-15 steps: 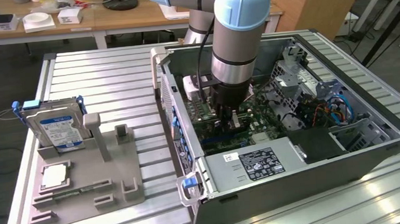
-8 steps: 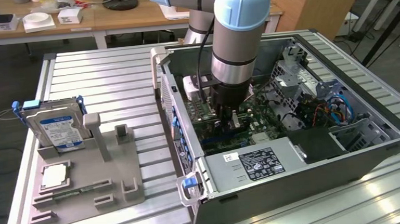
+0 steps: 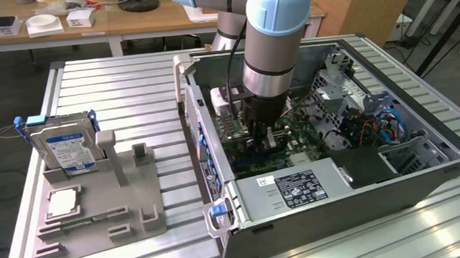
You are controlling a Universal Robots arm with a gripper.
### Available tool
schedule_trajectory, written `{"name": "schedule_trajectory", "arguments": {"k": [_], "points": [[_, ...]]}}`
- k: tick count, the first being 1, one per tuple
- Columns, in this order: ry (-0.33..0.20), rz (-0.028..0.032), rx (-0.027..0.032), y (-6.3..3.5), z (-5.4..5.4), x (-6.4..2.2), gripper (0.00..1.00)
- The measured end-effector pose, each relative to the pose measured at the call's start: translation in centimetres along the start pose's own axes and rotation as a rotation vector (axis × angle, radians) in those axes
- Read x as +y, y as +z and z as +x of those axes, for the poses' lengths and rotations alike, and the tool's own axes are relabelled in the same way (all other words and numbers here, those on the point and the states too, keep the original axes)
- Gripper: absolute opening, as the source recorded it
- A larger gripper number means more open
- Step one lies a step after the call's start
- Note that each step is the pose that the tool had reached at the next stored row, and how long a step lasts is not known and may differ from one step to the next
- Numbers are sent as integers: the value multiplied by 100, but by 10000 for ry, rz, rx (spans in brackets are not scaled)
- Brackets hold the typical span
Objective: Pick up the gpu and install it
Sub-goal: 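Insert the gpu into the slot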
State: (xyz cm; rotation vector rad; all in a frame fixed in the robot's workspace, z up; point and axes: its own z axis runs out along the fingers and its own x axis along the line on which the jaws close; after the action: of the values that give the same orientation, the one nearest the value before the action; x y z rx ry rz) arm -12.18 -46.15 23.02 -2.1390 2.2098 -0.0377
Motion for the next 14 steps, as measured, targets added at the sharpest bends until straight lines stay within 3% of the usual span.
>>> {"name": "schedule_trajectory", "arguments": {"k": [14], "points": [[1,0,-10,2,5,0,28]]}}
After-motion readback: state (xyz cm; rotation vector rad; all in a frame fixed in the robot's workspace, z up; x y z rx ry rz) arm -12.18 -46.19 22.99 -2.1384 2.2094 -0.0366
